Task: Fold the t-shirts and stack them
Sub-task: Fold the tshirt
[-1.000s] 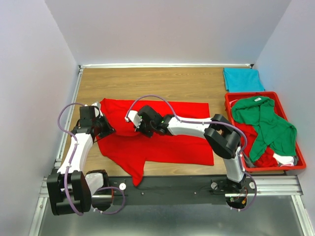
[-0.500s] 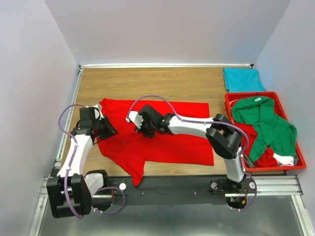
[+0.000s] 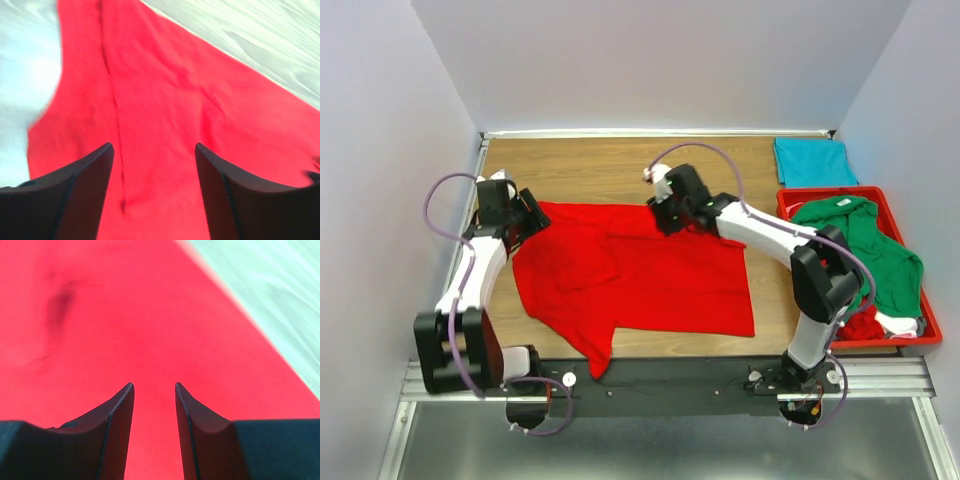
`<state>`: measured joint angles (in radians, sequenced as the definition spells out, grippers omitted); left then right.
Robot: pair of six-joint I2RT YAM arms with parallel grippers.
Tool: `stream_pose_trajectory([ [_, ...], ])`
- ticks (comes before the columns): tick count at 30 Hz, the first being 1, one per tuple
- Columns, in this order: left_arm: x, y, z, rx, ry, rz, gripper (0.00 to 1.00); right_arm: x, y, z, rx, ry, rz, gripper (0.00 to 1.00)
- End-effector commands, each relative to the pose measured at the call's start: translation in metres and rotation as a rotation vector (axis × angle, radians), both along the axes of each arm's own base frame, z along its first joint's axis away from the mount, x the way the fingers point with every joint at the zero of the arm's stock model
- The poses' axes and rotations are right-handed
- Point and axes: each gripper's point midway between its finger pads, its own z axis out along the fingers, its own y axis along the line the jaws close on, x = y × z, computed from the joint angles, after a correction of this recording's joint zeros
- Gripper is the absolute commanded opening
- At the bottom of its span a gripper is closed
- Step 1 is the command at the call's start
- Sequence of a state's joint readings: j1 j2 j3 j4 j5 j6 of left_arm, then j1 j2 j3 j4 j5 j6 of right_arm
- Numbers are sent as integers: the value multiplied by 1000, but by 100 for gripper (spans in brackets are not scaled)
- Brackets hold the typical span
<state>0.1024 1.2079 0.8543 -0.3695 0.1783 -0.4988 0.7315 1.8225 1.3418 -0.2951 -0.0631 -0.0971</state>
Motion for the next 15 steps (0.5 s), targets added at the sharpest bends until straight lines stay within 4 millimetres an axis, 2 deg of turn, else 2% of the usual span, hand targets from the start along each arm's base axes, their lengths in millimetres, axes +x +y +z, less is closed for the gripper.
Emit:
stream_pose_trajectory([
  [1, 43, 28, -11, 92, -20, 106, 67, 22, -61, -15, -3, 74, -291, 45],
  [2, 50, 30, -29, 96, 27, 105, 63, 30, -82, -18, 12, 100, -346, 45],
  [3, 62, 32, -25, 102, 12, 107, 61, 34, -91, -20, 34, 121, -396, 45],
  [4, 68, 33, -41, 104, 53, 105, 58, 36, -96, -21, 58, 145, -416, 45],
  [5, 77, 37, -39, 109, 44, 116, 57, 42, -109, -22, 70, 158, -471, 44],
  [6, 81, 38, -42, 115, 52, 119, 56, 45, -115, -23, 76, 160, -497, 44],
  [7, 83, 45, -55, 137, 85, 139, 56, 47, -120, -24, 77, 162, -523, 44],
  [9, 90, 52, -59, 168, 94, 157, 56, 52, -133, -27, 92, 178, -574, 44],
  [10, 91, 55, -67, 176, 114, 159, 59, 56, -142, -28, 96, 180, -603, 44],
  [15, 96, 60, -87, 206, 155, 150, 61, 61, -160, -40, 123, 211, -665, 43],
])
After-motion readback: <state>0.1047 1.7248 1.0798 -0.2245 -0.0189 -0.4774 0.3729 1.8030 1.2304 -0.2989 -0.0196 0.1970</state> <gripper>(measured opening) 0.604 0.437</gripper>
